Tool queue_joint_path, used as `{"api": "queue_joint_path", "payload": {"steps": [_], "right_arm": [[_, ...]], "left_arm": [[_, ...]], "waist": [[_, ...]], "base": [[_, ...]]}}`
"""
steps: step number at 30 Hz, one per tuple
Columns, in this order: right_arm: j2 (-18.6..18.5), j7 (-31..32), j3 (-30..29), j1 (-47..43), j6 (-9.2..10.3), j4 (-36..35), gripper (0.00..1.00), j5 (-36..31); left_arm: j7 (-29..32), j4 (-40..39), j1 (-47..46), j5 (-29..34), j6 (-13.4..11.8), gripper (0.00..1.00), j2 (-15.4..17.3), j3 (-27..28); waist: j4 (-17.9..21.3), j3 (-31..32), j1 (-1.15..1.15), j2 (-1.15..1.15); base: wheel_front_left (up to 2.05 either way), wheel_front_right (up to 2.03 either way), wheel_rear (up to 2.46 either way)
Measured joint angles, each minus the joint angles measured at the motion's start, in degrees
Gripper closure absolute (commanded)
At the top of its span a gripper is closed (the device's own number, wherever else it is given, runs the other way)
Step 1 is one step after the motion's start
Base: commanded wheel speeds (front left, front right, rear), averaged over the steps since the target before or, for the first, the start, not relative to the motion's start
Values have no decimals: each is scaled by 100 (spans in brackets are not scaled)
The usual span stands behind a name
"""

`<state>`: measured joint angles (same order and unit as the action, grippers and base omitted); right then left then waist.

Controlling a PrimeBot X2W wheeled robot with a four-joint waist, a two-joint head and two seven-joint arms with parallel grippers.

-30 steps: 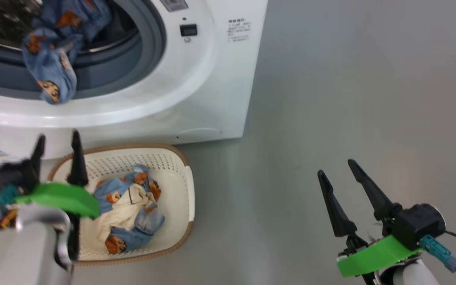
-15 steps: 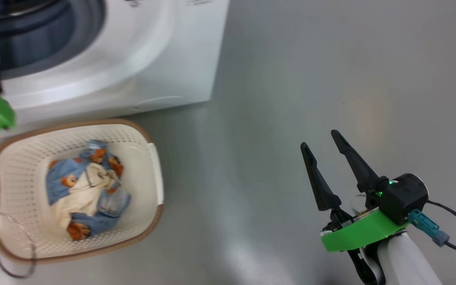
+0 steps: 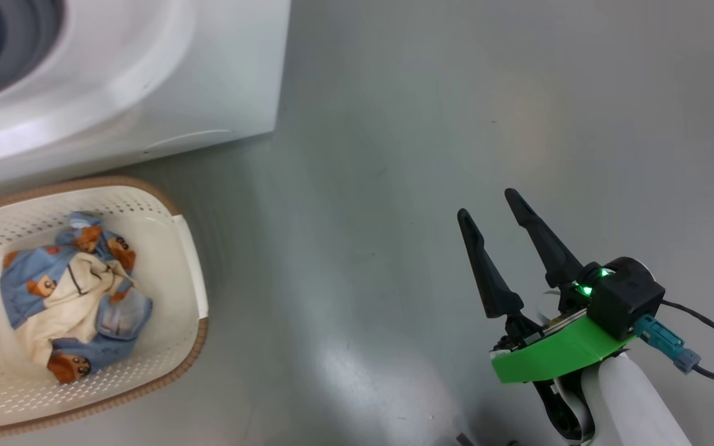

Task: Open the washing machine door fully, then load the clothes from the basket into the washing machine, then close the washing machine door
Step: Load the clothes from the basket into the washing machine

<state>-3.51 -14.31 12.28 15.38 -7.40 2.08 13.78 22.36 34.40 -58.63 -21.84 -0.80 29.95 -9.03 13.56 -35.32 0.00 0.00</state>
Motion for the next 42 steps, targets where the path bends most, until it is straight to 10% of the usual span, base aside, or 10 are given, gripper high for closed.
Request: {"api": "queue_joint_path", "payload": {"steps": [9,10,14,22,42], "right_arm": [[23,0,132,33,0,8,0,85],[25,0,149,37,0,10,0,96],[32,0,167,129,0,13,0,101],[33,0,186,173,0,14,0,147],[42,0,376,479,0,-92,0,411]], "left_arm": [[878,177,-337,332,-190,0,350,-252],[1002,203,-360,348,-207,8,363,-282],[1224,201,-433,352,-207,100,393,-323],[981,177,-683,344,-183,100,550,-301],[-2468,1233,-2210,523,-174,100,394,-152]], "waist": [[153,-148,0,0],[160,-156,0,0],[172,-195,0,0],[193,-276,0,0],[506,-915,0,0]], "base": [[0,0,0],[0,0,0],[0,0,0],[0,0,0],[0,0,0]]}}
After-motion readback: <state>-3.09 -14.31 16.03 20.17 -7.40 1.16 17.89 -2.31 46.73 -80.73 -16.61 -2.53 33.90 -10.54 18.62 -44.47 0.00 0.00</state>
